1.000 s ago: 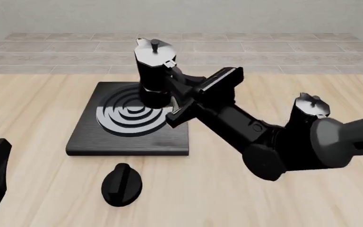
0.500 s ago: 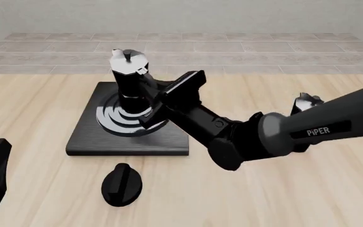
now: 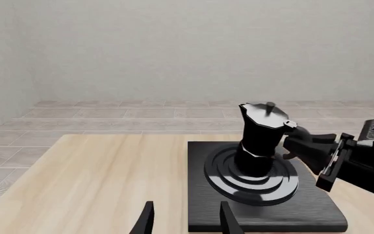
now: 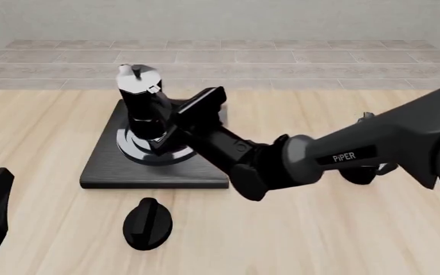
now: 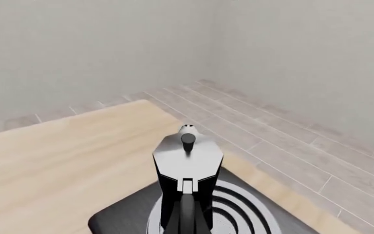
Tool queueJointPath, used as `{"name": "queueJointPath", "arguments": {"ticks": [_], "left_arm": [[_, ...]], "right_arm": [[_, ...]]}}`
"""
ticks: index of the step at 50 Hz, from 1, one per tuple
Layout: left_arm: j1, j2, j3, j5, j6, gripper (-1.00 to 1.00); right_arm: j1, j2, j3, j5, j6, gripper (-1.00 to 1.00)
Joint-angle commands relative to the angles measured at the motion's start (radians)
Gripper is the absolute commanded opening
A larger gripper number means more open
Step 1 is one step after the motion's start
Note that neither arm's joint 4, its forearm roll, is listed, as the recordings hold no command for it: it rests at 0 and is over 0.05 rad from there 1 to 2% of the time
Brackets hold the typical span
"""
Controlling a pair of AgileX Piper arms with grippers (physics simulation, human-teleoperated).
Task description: Put both moka pots on the stove.
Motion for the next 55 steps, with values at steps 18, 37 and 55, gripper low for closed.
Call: {"name": "queueJointPath", "arguments": {"ticks": [18, 37, 55], "left_arm": [[0.000, 0.000, 0.000, 0.000, 0.000, 1.00], [0.000, 0.000, 0.000, 0.000, 0.000, 1.00], [0.000, 0.000, 0.000, 0.000, 0.000, 1.00]], "right_arm": [[0.006, 0.067, -0.132, 0.044, 0.027, -1.00], [-0.006, 0.113, -0.169, 0.072, 0.038, -1.00], [0.010, 0.106, -0.171, 0.111, 0.036, 1.00]]}}
